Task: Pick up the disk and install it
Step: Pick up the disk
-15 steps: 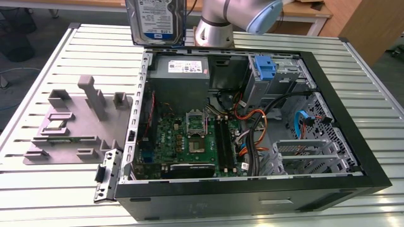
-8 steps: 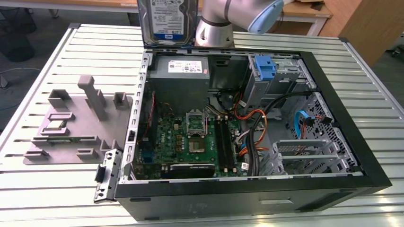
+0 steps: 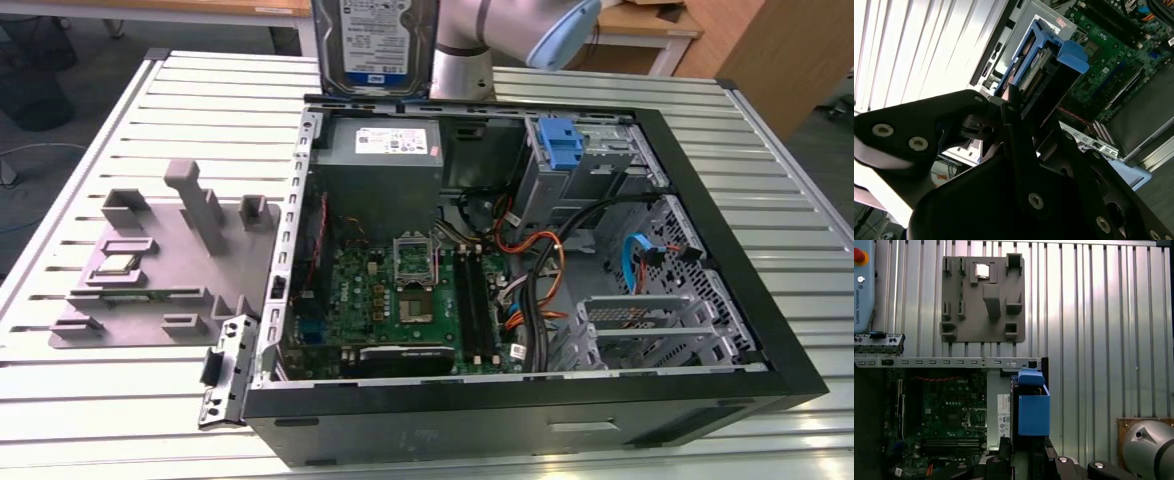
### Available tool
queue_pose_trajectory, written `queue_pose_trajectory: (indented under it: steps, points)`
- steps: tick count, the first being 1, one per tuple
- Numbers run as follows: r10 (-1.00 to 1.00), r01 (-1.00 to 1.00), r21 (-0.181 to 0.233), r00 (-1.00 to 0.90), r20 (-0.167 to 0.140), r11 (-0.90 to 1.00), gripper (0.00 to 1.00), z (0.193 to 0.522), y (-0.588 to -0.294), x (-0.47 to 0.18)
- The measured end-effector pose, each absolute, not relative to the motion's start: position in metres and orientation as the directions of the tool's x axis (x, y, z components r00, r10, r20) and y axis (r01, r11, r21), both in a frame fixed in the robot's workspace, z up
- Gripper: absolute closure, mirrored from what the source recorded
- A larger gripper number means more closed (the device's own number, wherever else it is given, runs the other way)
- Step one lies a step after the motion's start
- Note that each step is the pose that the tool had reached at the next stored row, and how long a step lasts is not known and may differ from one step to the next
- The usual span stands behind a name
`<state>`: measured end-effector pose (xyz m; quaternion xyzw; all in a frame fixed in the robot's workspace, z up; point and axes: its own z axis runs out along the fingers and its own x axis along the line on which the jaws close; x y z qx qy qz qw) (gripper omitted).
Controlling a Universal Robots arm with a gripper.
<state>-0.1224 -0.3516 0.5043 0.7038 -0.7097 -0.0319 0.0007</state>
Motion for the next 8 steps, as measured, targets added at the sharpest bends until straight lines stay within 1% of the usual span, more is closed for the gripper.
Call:
queue_pose_trajectory:
  steps: [8]
  points:
    - [-0.999, -0.999, 0.046, -0.009, -0.044, 0.007, 0.65, 0.504, -0.3515, -0.1102]
